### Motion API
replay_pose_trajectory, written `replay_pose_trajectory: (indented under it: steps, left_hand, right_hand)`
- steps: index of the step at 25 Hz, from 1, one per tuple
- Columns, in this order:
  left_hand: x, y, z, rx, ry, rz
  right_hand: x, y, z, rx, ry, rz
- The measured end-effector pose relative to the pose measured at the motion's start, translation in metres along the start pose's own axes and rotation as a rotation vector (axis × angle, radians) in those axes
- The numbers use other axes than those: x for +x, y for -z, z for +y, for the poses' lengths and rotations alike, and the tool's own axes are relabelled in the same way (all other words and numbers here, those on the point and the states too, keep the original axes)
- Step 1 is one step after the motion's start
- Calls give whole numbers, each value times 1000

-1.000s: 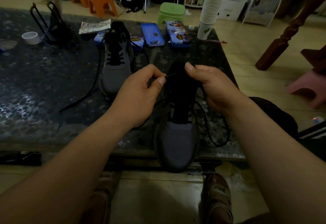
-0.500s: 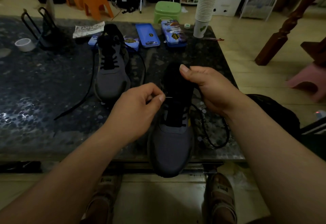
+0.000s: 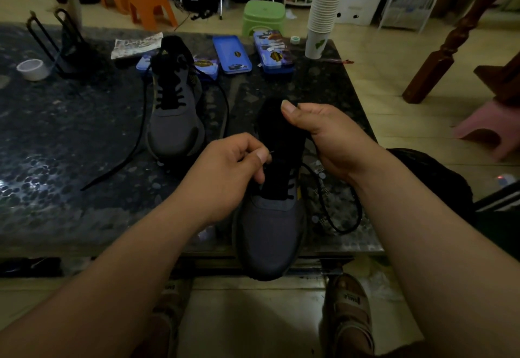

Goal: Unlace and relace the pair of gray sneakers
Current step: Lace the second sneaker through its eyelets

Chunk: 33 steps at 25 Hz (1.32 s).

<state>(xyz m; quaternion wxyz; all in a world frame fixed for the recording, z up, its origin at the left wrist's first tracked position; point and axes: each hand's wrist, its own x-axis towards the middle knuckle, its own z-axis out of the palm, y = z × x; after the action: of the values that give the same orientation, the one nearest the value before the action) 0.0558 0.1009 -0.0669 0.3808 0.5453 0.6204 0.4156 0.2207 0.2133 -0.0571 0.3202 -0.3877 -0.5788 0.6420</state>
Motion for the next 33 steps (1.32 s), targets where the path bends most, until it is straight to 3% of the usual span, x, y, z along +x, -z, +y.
replay_pose_trajectory:
  steps: [6, 9, 15, 23, 27, 31, 33]
  left_hand:
    - [3, 3, -3, -161, 59, -64]
    - [5, 1, -1, -21, 15, -52]
    - [-1, -8, 0, 211, -54, 148]
    - [-1, -17, 2, -68, 20, 190]
    - [3, -18, 1, -210, 98, 182]
    - [3, -24, 4, -339, 164, 148]
    - [1, -24, 5, -354, 176, 128]
  right_hand:
    - [-1, -4, 0, -18, 19, 13]
    - [-1, -7, 0, -33, 18, 21]
    - [-4, -11, -3, -71, 2, 38]
    - [-4, -18, -2, -84, -8, 98]
    - [-3, -24, 1, -232, 24, 129]
    - [-14, -8, -6, -249, 160, 342]
    - [-32, 0, -8, -381, 198, 335]
